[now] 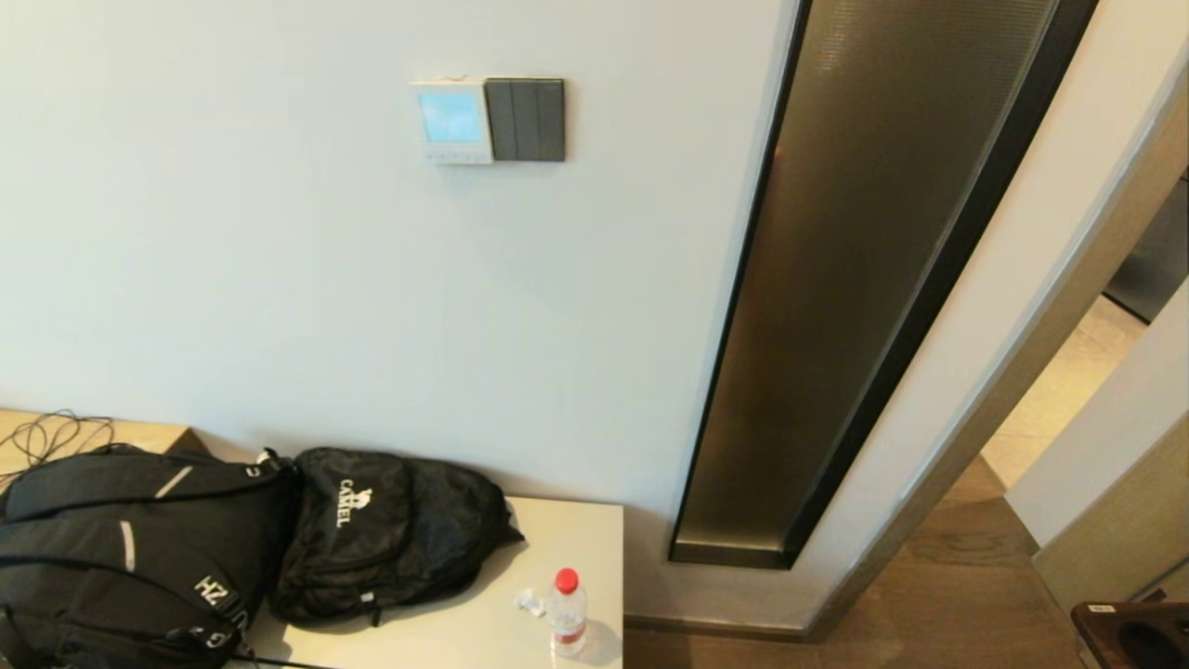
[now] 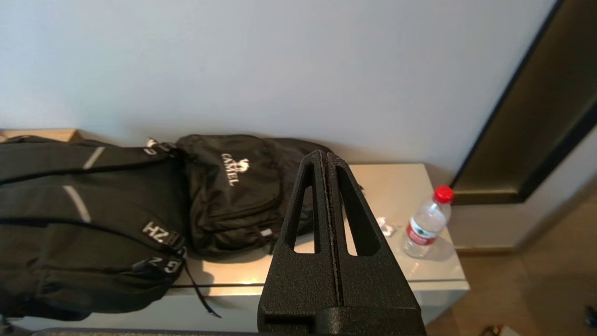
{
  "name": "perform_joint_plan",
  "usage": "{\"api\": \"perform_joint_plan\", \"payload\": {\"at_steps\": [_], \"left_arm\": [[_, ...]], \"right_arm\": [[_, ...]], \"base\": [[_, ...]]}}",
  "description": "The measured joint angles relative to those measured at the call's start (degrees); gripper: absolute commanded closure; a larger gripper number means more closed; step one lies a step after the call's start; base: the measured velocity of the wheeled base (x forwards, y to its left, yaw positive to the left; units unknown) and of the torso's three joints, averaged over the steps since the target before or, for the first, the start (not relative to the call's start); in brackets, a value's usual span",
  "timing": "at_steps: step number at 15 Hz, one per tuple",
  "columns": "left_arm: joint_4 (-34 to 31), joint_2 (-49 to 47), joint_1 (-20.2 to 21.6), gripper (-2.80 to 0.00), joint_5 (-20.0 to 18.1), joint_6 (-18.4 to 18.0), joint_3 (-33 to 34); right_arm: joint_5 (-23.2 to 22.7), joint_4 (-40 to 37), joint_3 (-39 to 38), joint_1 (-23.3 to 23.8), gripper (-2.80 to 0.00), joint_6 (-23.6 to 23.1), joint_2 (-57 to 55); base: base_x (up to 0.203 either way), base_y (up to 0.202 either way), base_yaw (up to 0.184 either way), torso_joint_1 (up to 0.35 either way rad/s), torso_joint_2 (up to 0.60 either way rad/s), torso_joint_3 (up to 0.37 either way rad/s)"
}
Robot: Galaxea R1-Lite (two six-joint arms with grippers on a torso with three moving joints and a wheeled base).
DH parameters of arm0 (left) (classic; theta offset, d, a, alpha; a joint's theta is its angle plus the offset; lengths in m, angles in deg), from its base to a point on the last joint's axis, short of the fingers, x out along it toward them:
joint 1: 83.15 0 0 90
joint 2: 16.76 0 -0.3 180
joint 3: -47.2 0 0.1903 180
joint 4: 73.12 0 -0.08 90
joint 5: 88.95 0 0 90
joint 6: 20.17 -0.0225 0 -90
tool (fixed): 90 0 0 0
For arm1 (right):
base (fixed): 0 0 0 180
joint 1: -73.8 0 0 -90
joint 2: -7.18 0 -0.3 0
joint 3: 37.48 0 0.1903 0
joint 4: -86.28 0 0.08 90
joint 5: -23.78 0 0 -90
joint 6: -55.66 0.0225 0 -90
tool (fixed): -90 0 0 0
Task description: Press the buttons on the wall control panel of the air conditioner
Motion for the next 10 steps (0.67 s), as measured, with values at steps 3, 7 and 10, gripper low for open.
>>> {"api": "perform_joint_plan", "payload": {"at_steps": [3,7,10], "left_arm": [[-0.9,0.0,0.0,0.00,5.6,-0.1,0.2],[-3.7,0.0,0.0,0.00,12.0,0.2,0.1],[-3.4,0.0,0.1,0.00,14.4,0.1,0.1]], "right_arm": [[0.0,0.0,0.0,0.0,0.00,0.0,0.0],[0.0,0.0,0.0,0.0,0.00,0.0,0.0],[0.0,0.0,0.0,0.0,0.00,0.0,0.0]], "base": [[0.000,0.000,0.000,0.000,0.00,0.000],[0.000,0.000,0.000,0.000,0.00,0.000],[0.000,0.000,0.000,0.000,0.00,0.000]]}}
